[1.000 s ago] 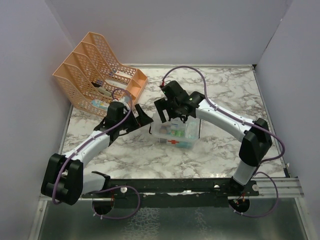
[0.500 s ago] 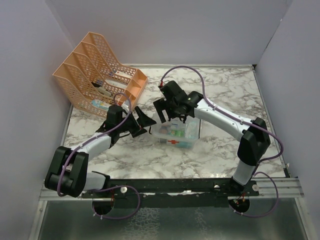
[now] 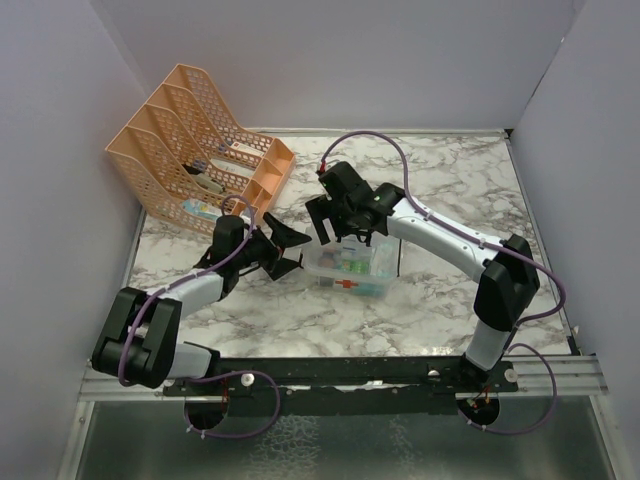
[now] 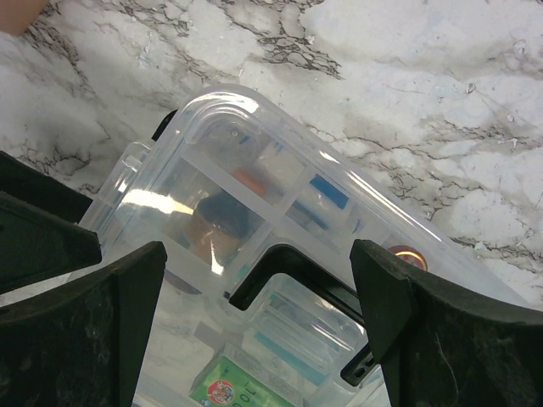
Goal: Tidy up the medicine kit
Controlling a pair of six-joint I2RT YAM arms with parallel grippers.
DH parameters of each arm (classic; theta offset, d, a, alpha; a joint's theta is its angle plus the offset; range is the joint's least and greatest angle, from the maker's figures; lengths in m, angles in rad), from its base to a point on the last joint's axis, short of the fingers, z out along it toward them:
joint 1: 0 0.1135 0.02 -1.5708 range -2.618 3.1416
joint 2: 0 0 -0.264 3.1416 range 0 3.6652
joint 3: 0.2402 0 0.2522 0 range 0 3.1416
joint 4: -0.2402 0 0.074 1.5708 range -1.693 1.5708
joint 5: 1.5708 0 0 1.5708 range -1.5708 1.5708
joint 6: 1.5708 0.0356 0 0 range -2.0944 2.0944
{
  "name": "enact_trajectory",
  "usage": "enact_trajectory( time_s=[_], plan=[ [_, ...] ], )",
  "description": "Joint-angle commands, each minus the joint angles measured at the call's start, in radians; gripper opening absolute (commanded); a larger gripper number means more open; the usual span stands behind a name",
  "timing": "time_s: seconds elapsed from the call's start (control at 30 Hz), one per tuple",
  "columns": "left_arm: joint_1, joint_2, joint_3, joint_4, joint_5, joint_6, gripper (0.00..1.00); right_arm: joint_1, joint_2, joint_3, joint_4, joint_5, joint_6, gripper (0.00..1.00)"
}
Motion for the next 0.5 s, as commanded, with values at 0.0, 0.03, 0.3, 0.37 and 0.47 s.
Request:
enact_trajectory(
  time_s=[0.0, 0.03, 0.3, 0.37, 0.47],
  plan=[
    [-0.003, 0.013, -0.001, 0.088, 0.025, -0.074, 0.99, 0.009, 0.078, -0.067, -0.107, -0.016, 0.03, 0.9],
    [-0.003, 0.018, -0.001, 0.089, 0.024, -0.079, 0.99, 0.01, 0.078, -0.067, -0.106, -0.016, 0.031, 0.9],
    [-0.007, 0.055, 0.026, 0.099, 0.034, -0.064, 0.99, 0.011, 0.077, -0.067, -0.096, -0.016, 0.041, 0.89],
    [-0.005, 0.05, 0.018, 0.098, 0.01, -0.057, 0.99, 0.011, 0.074, -0.067, -0.092, -0.018, 0.043, 0.89],
    [-0.014, 0.049, 0.011, 0.098, 0.003, -0.076, 0.99, 0.011, 0.071, -0.067, -0.09, -0.016, 0.045, 0.89]
  ],
)
